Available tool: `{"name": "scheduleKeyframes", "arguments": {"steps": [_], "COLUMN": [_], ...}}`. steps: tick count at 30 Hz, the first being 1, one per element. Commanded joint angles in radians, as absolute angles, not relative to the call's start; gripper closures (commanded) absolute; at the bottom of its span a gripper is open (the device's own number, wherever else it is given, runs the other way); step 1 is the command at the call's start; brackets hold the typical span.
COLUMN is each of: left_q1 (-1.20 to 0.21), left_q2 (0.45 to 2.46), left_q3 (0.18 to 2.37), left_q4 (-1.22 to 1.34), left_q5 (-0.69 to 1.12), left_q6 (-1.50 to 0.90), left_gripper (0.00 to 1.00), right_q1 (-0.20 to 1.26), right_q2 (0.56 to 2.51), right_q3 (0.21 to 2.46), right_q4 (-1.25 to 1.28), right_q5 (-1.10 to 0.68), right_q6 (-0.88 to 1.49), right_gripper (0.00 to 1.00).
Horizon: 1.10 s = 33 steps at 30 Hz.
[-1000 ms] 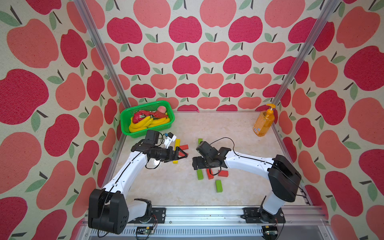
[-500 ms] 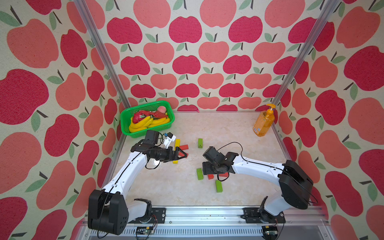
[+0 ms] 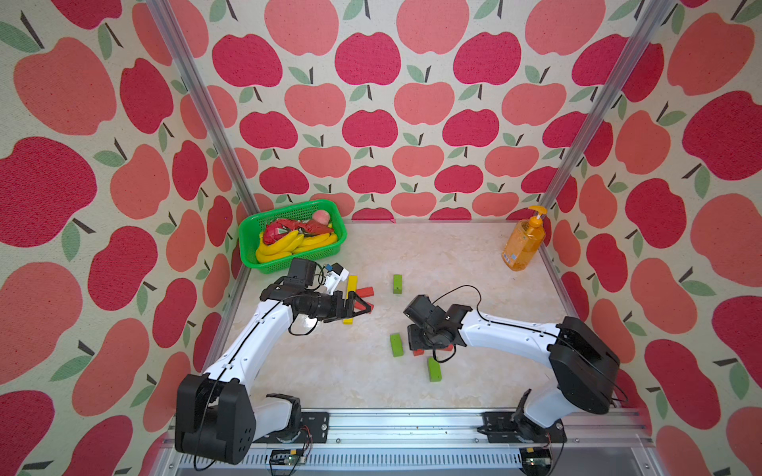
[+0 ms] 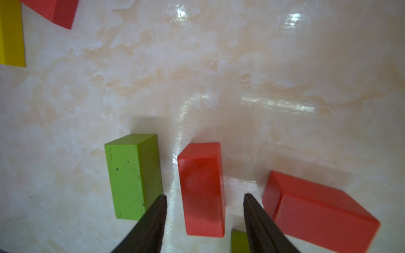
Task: Assemble the letter k with building blocks
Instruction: Pick up the building block from the center of the board.
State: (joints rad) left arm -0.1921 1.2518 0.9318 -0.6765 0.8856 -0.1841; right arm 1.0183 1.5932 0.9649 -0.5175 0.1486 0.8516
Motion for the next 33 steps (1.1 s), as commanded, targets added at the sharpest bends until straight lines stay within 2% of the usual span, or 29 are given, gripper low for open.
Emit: {"name": "scheduleKeyframes", "arguments": {"steps": [1, 4, 13, 20, 33], "left_q1": [-0.186, -0.185, -0.182, -0.182, -0.180], "left_q2": [1.255, 1.253, 1.252, 1.252, 1.255], "left_q3": [0.928, 0.928, 0.928, 0.928, 0.927], "left_q4": [-0.698, -0.699, -0.696, -0.695, -0.696], "left_q5": [0.871, 0.871, 0.876, 0.876, 0.871], "left_q6": [-0.169, -0.170, -0.171, -0.172, -0.172], "left_gripper": [0.02, 0.02, 0.02, 0.02, 0.02], "right_q1": [1.017, 1.019, 1.018, 1.020, 1.113], "right_q2": [1.612, 1.617, 1.640, 1.652, 1.720], "right_q3": [0.962, 0.960, 0.965, 0.971, 1.161], "right_q4": [-0.524, -0.522, -0.515, -0.513, -0.609], "right_q5": [0.153, 0.153, 0.142, 0.135, 0.191], "right_q6": [0.864, 0.860, 0.857, 0.852, 0.802], "right_gripper": [0.43, 0.43, 0.52, 0.53, 0.43]}}
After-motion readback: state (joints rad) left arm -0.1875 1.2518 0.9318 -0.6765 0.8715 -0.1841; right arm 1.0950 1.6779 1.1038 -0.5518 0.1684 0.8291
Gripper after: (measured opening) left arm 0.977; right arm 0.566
